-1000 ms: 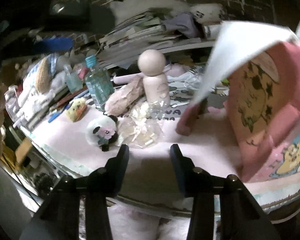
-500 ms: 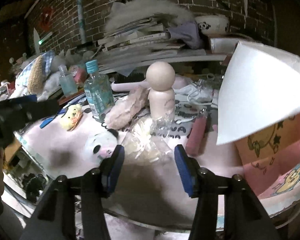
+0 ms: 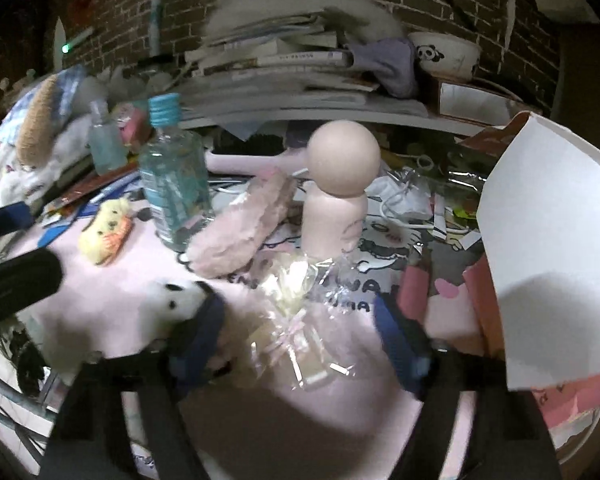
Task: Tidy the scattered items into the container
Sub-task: 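Reach the right gripper to the clear plastic bag and grasp it, then carry the clear plastic bag into the white box, open right gripper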
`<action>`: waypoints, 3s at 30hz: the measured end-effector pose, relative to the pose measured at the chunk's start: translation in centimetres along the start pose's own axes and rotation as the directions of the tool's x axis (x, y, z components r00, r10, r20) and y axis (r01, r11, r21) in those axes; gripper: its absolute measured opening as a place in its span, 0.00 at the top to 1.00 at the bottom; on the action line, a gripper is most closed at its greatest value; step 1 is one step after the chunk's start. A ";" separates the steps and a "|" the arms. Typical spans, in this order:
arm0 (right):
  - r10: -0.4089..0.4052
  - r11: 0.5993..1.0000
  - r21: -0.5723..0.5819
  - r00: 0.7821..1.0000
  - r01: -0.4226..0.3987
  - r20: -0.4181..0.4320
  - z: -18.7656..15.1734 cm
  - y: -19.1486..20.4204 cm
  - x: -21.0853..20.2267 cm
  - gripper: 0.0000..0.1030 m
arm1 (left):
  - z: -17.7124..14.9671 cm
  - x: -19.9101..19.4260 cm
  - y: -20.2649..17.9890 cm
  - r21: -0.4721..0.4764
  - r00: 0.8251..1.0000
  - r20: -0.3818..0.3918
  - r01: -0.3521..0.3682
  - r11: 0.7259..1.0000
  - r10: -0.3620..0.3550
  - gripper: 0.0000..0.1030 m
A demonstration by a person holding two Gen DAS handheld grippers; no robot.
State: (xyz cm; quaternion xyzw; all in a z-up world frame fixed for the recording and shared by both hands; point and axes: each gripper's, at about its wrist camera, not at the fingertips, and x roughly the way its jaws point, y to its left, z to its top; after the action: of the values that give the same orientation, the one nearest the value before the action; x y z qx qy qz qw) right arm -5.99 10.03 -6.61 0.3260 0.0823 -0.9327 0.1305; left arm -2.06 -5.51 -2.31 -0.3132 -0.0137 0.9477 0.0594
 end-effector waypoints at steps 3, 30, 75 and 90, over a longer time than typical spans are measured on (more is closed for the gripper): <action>0.004 1.000 0.011 1.000 -0.004 -0.016 0.1 -0.3 0.7 0.23 | -0.1 0.4 0.1 -0.005 1.000 -0.007 0.002 1.000 -0.002 0.08; 0.085 0.996 0.038 0.996 -0.083 -0.034 -0.3 -0.8 0.7 0.78 | -0.1 0.7 -0.2 -0.010 1.000 -0.016 0.021 1.000 -0.021 0.08; -0.138 0.990 0.053 0.951 0.128 0.277 4.5 -8.5 -14.3 0.83 | -0.1 -1.3 -2.0 0.004 1.000 -0.010 0.026 1.000 -0.026 0.08; -0.190 0.980 -0.055 0.979 0.194 0.069 6.4 -13.6 -13.2 0.83 | 0.0 -0.9 -2.8 0.022 0.999 -0.020 0.036 0.999 -0.035 0.08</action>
State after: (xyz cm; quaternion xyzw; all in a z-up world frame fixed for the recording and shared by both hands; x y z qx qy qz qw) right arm -3.84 24.01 7.57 0.2828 0.1377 -0.9478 0.0524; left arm -1.05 -2.86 -1.56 -0.3214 -0.0079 0.9435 0.0800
